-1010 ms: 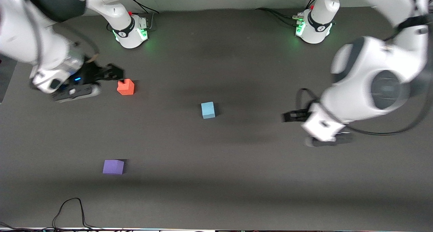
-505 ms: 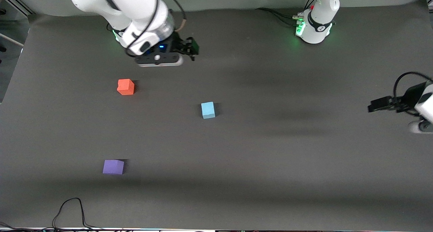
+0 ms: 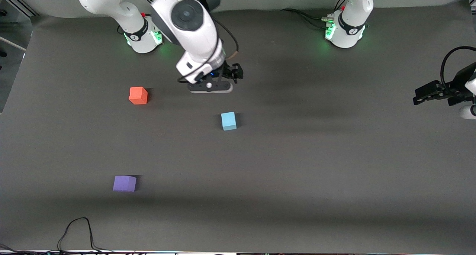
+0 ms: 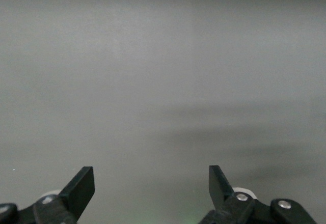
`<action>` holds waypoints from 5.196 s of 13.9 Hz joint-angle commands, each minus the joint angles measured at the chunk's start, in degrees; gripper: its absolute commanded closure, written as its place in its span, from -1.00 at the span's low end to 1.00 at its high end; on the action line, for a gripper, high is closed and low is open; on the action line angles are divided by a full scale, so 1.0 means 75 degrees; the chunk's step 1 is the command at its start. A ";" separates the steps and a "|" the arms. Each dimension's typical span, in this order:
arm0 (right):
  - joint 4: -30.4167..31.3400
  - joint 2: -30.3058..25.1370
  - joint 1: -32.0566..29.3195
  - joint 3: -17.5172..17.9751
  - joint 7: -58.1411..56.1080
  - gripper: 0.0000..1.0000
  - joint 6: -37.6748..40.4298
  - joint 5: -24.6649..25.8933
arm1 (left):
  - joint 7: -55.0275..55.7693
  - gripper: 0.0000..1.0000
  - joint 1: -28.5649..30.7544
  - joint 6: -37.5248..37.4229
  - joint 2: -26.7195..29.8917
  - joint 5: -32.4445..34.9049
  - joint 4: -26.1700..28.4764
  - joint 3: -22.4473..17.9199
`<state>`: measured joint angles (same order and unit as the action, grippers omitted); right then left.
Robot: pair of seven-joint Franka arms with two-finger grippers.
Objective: Place blue block between orange and purple blocks
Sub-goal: 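Lower the right gripper onto the light-blue block and grasp it, then carry the light-blue block with the right gripper toward the orange block, then slide the blue block between the orange and purple blocks, then release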
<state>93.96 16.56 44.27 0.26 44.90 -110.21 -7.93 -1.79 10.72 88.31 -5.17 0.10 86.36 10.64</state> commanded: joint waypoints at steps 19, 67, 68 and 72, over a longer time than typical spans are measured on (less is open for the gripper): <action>0.1688 0.2596 0.0179 -0.0397 -0.0526 -0.57 -0.4911 0.0600 | 0.0156 -1.00 -0.1593 0.0036 0.1005 0.0139 0.0870 -0.1219; 0.3961 0.0789 -0.7380 0.1079 -0.6690 0.48 -0.4089 0.0307 | 0.0367 -1.00 -0.1499 0.0284 0.0795 -0.0107 0.0907 -0.1160; 0.3984 0.0931 -0.7333 0.1079 -0.6678 0.48 -0.4265 0.0307 | 0.0367 -1.00 -0.1499 0.0295 0.0795 -0.0107 0.0907 -0.1160; 0.4113 0.1120 -0.7204 0.1068 -0.6584 0.05 -0.4548 0.0307 | 0.0367 -1.00 -0.1499 0.0307 0.0795 -0.0107 0.0931 -0.1160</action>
<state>123.86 24.61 -10.73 8.61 -4.06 -142.53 -5.48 0.07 -0.58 89.69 0.29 -0.09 92.58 1.82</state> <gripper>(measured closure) 0.441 0.000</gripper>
